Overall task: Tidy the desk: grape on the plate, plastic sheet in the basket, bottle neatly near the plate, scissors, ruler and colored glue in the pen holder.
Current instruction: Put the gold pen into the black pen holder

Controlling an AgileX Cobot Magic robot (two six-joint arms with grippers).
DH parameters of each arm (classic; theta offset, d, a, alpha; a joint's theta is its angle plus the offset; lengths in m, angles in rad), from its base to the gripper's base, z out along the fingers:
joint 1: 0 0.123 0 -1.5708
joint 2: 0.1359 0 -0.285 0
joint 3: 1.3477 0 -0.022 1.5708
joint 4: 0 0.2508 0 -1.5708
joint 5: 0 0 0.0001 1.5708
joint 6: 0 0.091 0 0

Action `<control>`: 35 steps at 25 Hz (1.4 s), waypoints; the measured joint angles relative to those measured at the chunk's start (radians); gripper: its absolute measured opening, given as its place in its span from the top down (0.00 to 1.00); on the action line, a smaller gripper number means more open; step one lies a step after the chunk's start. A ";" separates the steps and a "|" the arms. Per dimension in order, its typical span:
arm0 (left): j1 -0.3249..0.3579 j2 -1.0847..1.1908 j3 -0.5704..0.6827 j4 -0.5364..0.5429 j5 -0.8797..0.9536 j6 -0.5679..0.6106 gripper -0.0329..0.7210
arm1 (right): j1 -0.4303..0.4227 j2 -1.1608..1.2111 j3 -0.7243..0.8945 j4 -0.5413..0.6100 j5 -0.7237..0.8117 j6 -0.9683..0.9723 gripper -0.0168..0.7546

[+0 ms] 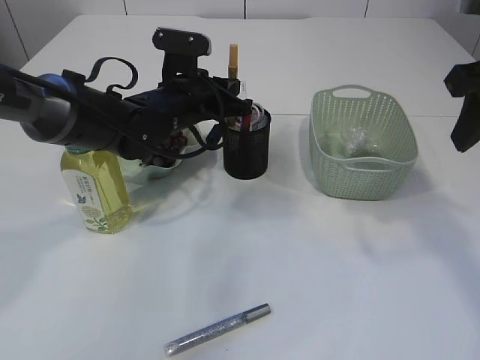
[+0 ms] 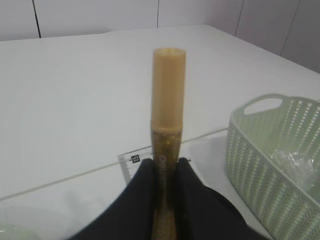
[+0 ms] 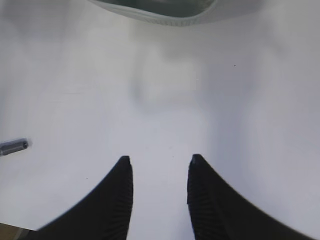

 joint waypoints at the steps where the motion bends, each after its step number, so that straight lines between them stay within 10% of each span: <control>1: 0.000 0.000 0.000 0.000 0.004 0.000 0.87 | 0.000 0.000 0.000 0.000 0.000 0.000 0.58; 25: 0.000 -0.002 0.000 0.060 0.036 -0.068 0.59 | 0.000 0.000 0.000 0.000 0.000 -0.001 0.58; 35: 0.000 -0.191 0.000 0.083 0.456 -0.070 0.58 | 0.000 0.000 0.000 0.000 0.000 -0.002 0.58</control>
